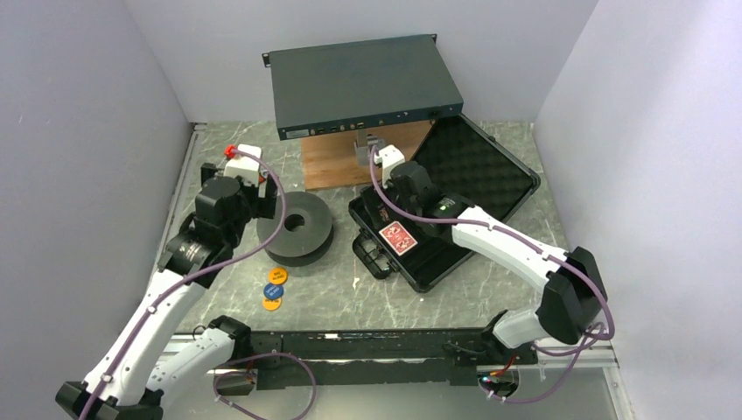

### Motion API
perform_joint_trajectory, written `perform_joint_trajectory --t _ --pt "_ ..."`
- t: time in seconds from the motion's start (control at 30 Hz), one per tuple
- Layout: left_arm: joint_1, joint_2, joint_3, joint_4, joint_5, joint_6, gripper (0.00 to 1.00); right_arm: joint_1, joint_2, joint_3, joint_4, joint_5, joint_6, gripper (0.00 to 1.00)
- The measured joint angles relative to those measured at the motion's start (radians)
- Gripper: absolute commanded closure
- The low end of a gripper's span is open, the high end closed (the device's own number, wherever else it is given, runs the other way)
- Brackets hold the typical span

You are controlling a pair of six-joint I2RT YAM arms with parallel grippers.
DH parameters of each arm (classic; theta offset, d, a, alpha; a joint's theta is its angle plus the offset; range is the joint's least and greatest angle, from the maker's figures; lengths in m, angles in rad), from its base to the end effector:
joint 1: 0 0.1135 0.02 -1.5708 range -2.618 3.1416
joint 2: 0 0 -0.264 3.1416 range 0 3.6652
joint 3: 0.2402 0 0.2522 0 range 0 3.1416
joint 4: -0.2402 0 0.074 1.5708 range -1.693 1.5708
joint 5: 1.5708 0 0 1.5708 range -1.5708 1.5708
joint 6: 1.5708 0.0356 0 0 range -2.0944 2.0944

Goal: Pack up texas hold em set

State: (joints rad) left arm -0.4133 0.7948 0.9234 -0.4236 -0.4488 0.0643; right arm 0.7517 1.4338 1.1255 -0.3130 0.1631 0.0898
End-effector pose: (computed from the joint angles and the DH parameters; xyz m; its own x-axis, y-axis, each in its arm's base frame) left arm 0.1636 -0.0549 0.3620 -0.2669 0.1803 -0.9467 -0.0012 0.9823 0.1874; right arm 0.2409 0.2172 0.2943 -0.4753 -0.3232 -0.8183 -0.5369 0.8434 -0.0212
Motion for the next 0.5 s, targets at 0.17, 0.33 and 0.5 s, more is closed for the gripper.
perform_joint_trajectory --t 0.17,0.33,0.5 --pt "0.0 0.06 0.129 -0.147 0.098 -0.057 0.01 0.0 -0.058 -0.047 0.02 0.0 -0.011 0.0" --pt "0.0 0.045 0.122 -0.281 0.175 -0.16 0.01 0.0 -0.087 -0.063 0.04 0.0 -0.014 0.0" --pt "0.0 0.021 0.017 -0.376 0.227 -0.269 0.01 0.0 -0.106 -0.087 0.059 0.0 -0.017 0.0"
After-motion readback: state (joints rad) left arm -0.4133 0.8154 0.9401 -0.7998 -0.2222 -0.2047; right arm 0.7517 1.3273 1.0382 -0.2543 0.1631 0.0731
